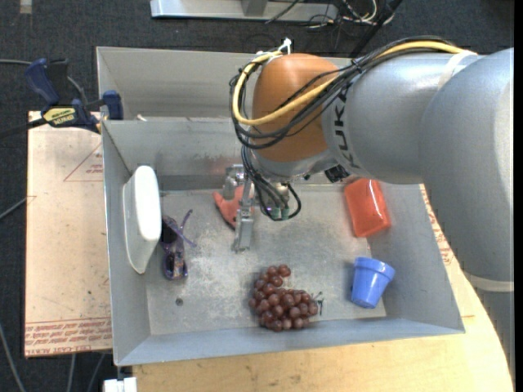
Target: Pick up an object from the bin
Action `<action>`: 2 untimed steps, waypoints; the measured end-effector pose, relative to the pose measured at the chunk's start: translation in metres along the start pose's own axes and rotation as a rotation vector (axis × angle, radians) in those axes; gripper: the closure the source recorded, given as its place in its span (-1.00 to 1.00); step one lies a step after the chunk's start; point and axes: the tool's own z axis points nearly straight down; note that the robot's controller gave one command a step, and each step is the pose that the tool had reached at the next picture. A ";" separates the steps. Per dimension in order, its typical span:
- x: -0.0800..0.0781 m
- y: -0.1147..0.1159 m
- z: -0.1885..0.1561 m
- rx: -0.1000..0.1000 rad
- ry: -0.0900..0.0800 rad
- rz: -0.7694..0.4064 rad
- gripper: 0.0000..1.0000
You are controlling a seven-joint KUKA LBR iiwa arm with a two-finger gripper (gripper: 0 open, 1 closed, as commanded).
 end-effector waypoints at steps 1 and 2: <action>-0.019 -0.024 -0.002 -0.004 -0.017 0.008 -1.00; -0.018 -0.038 0.013 -0.002 -0.011 -0.207 -1.00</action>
Offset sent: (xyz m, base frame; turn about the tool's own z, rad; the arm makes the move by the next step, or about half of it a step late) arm 0.0077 -0.0666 -0.0517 0.3292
